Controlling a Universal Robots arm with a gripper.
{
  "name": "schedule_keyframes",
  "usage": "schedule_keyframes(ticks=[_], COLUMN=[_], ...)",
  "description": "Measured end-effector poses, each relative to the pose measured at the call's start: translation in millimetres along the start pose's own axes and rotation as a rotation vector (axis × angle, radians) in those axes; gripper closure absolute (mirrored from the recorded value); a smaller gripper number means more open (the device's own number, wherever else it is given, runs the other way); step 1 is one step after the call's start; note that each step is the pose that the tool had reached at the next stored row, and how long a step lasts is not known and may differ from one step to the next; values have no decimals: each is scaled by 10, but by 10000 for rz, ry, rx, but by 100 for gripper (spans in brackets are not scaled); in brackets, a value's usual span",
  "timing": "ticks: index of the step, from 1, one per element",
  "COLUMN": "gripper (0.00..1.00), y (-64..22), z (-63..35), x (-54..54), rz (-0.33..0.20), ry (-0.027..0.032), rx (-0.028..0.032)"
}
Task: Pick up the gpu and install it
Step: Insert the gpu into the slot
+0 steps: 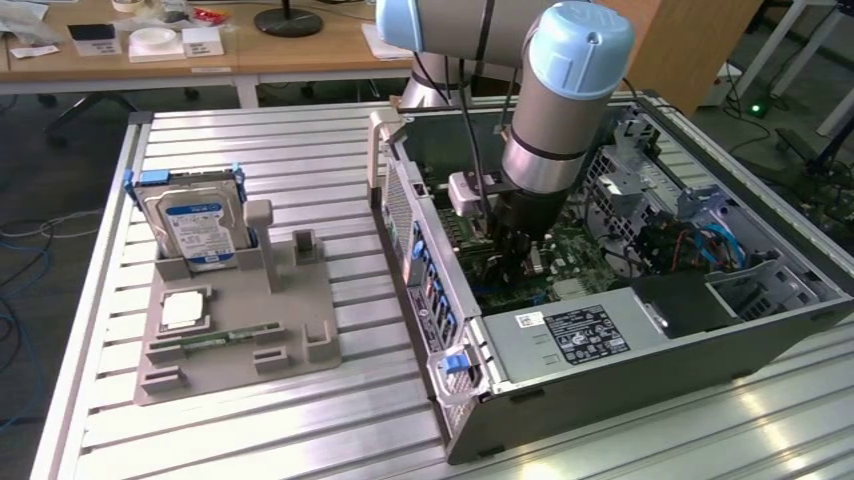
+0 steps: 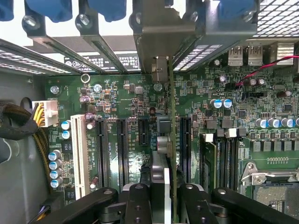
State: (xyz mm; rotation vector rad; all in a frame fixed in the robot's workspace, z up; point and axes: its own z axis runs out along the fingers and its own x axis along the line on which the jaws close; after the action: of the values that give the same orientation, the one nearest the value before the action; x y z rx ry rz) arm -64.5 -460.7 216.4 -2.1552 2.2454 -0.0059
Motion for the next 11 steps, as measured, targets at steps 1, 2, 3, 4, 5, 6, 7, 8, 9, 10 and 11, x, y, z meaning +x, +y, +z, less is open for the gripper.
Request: schedule_keyframes(ticks=[1, 2, 3, 4, 5, 6, 7, 8, 9, 10, 11], gripper=[72, 72, 72, 72, 72, 72, 72, 72, 72, 72, 72], y=[0, 0, 0, 0, 0, 0, 0, 0, 0, 0, 0], z=[0, 0, 0, 0, 0, 0, 0, 0, 0, 0, 0], x=[0, 0, 0, 0, 0, 0, 0, 0, 0, 0, 0], rz=[0, 0, 1, 0, 0, 0, 0, 0, 0, 0, 0], ry=[0, 0, -1, -1, -1, -1, -1, -2, -1, -1, -1], rx=[0, 0, 0, 0, -1, -1, 0, 0, 0, 0, 0])
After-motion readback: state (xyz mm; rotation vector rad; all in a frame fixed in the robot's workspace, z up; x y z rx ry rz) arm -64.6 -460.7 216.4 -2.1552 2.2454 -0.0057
